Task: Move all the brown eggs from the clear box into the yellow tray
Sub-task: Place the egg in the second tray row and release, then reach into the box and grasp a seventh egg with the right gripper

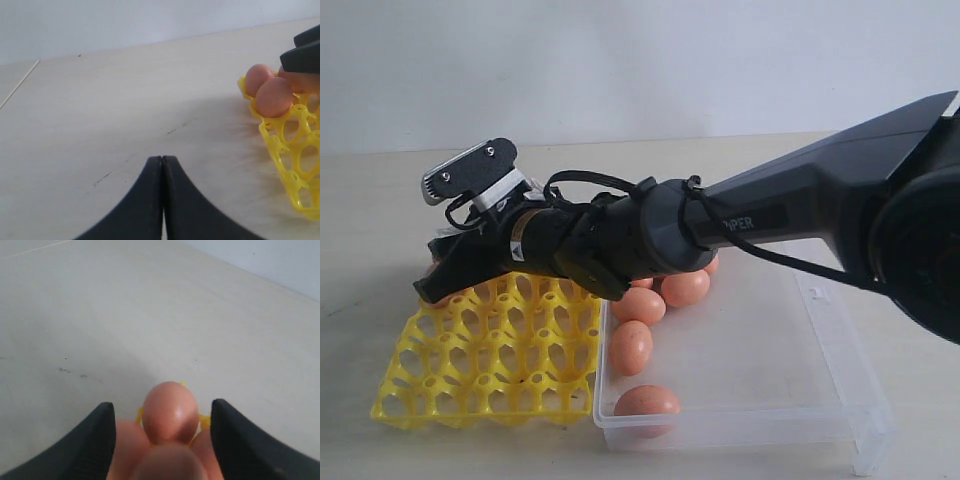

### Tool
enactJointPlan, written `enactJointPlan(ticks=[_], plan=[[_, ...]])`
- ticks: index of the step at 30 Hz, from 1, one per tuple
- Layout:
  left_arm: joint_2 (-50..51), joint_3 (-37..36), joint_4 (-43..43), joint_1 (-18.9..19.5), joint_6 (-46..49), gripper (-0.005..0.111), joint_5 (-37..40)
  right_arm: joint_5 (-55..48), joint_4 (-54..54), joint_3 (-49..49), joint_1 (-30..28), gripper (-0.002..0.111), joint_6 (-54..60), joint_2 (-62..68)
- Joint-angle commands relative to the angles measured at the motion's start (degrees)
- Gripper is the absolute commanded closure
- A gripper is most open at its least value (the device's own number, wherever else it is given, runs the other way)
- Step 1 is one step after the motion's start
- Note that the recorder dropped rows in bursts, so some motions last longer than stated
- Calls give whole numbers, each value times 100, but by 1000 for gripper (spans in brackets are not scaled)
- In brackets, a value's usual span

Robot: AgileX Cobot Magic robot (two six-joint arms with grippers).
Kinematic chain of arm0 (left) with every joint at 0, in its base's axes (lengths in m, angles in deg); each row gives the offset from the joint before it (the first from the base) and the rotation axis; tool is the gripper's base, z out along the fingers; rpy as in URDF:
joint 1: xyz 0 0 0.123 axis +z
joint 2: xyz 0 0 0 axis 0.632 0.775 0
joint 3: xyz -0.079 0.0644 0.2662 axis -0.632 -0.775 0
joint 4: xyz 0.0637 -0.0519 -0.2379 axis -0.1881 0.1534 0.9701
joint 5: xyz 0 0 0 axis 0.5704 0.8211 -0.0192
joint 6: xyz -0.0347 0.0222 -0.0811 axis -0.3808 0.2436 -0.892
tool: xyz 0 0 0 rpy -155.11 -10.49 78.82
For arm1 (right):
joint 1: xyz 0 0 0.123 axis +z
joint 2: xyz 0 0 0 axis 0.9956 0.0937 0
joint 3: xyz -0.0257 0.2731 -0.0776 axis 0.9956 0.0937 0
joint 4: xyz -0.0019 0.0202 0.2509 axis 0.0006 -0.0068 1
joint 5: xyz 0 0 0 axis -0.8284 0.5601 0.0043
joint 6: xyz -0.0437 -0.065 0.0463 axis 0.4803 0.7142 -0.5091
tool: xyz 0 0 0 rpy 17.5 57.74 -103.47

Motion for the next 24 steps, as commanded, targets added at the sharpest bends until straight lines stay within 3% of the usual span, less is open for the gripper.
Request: enactJointPlan(ticks=[1, 7, 16, 19, 24], plan=[[-32, 23, 14, -33, -26, 107, -52, -302, -24, -39, 4, 47, -14, -112], [-32, 23, 14, -33, -26, 107, -52, -1615, -47, -39, 4, 49, 65, -938], [-32, 23, 14, -33, -26, 107, -52, -6048, -86, 253, -137, 51, 66, -2406], [-32, 23, 14, -33, -26, 107, -52, -6403, 121, 859, -175, 51, 164, -2809], [-32, 23, 14, -33, -26, 107, -52, -5696, 672, 1745, -175, 51, 163, -3208]])
